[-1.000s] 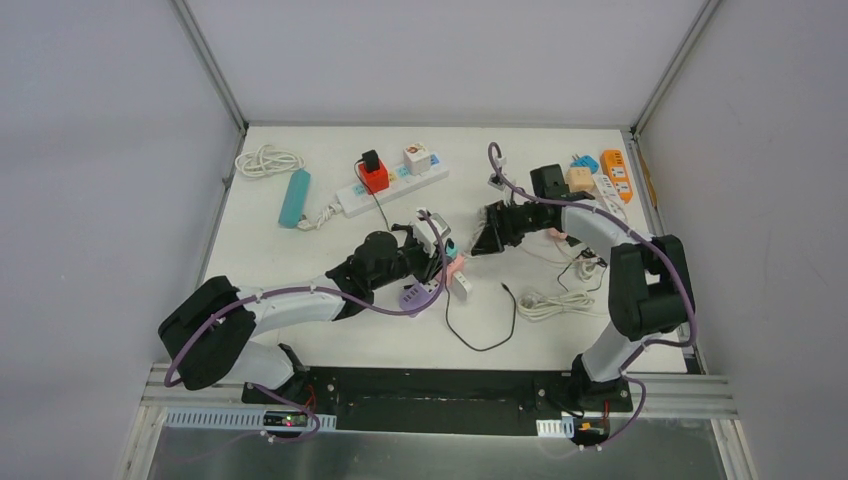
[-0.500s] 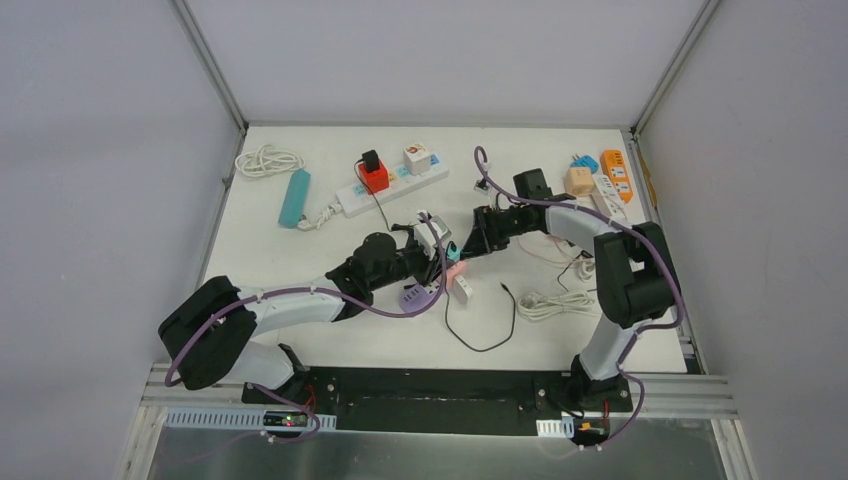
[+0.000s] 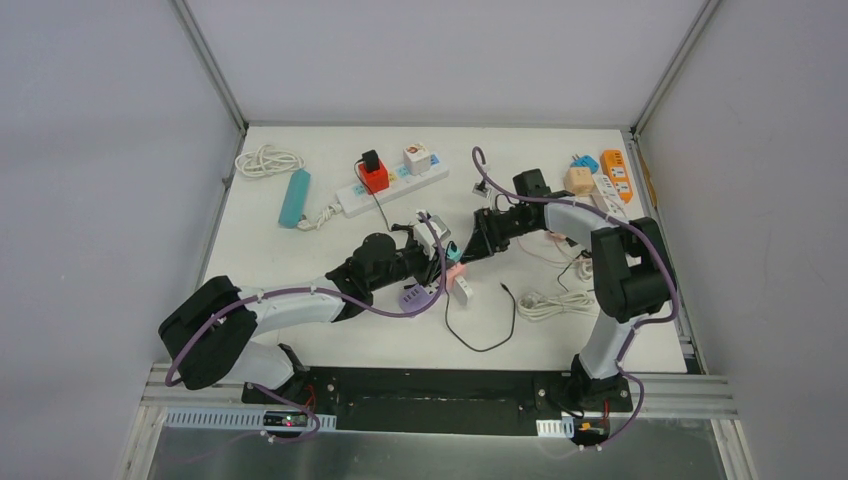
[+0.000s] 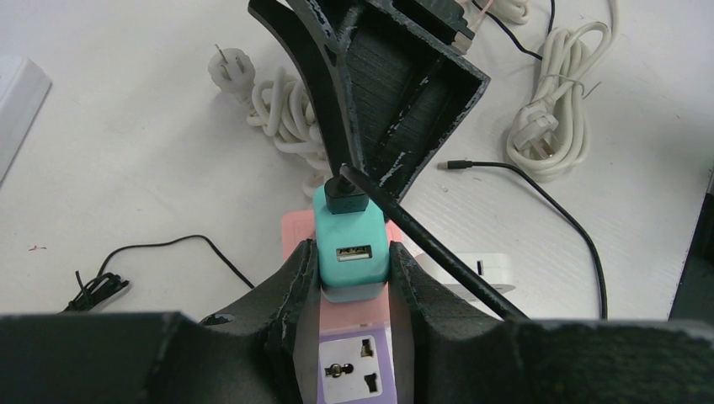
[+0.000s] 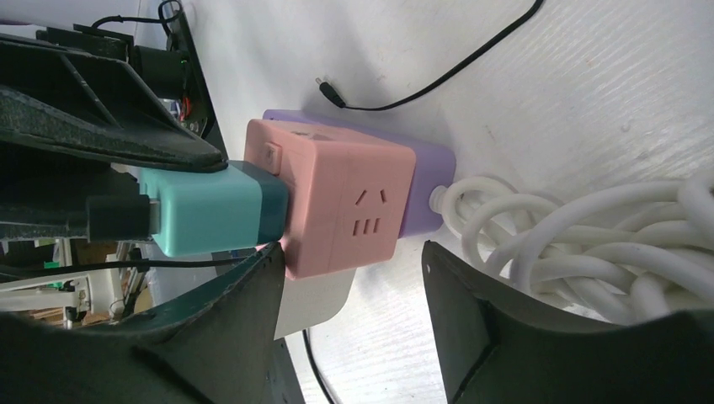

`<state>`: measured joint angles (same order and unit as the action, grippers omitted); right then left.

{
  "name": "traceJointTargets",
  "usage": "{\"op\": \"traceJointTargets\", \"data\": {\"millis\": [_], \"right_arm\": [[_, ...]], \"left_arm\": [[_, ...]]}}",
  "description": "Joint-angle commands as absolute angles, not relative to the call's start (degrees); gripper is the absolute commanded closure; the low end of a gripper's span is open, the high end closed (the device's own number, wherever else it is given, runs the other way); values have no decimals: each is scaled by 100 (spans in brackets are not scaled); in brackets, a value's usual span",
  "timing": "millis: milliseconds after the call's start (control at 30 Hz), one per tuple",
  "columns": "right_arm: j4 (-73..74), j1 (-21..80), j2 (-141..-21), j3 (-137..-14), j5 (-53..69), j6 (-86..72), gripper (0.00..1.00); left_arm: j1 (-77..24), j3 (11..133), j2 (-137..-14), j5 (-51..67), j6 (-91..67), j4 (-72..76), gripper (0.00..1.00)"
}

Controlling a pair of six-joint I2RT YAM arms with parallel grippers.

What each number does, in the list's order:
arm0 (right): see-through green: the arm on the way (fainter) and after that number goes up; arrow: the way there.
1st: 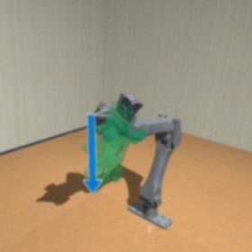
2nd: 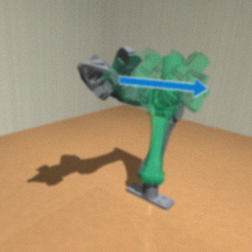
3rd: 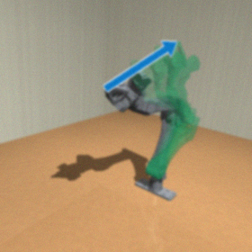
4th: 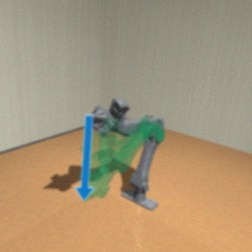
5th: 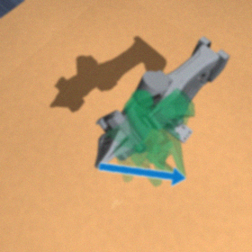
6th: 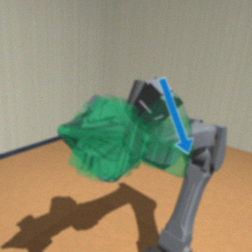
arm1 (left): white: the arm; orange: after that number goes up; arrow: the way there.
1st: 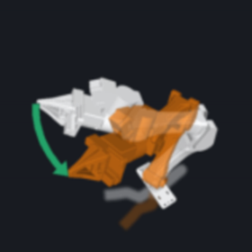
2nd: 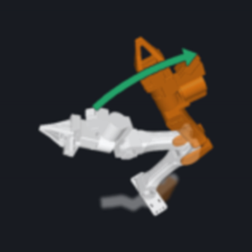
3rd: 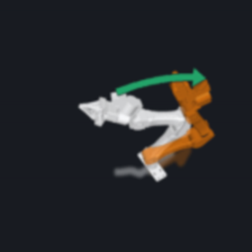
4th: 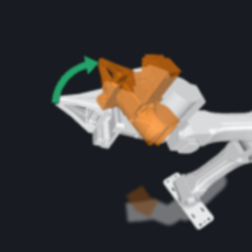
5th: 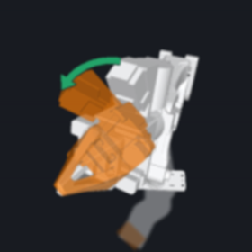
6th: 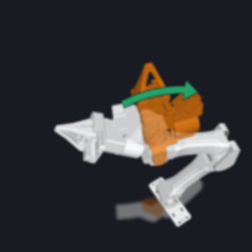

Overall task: Pull the plug off the socket
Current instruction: Remove the plug from the socket.

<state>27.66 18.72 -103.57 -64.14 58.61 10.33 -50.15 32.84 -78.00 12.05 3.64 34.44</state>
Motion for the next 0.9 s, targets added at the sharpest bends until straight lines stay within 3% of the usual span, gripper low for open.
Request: {"op": "traceJointTargets", "data": {"millis": [0,233,867], "right_arm": [[3370,1944,-10396,-6700,6280,1652,36],[3219,1946,-10415,-6668,6258,1477,32],[3359,2004,-10752,-6774,5179,1292,46]], "left_arm": [[-5016,3261,-7848,1225,248,3739,100],[-5015,3243,-7831,1268,242,3750,100],[-5077,3295,-7992,1682,535,3811,100]]}}
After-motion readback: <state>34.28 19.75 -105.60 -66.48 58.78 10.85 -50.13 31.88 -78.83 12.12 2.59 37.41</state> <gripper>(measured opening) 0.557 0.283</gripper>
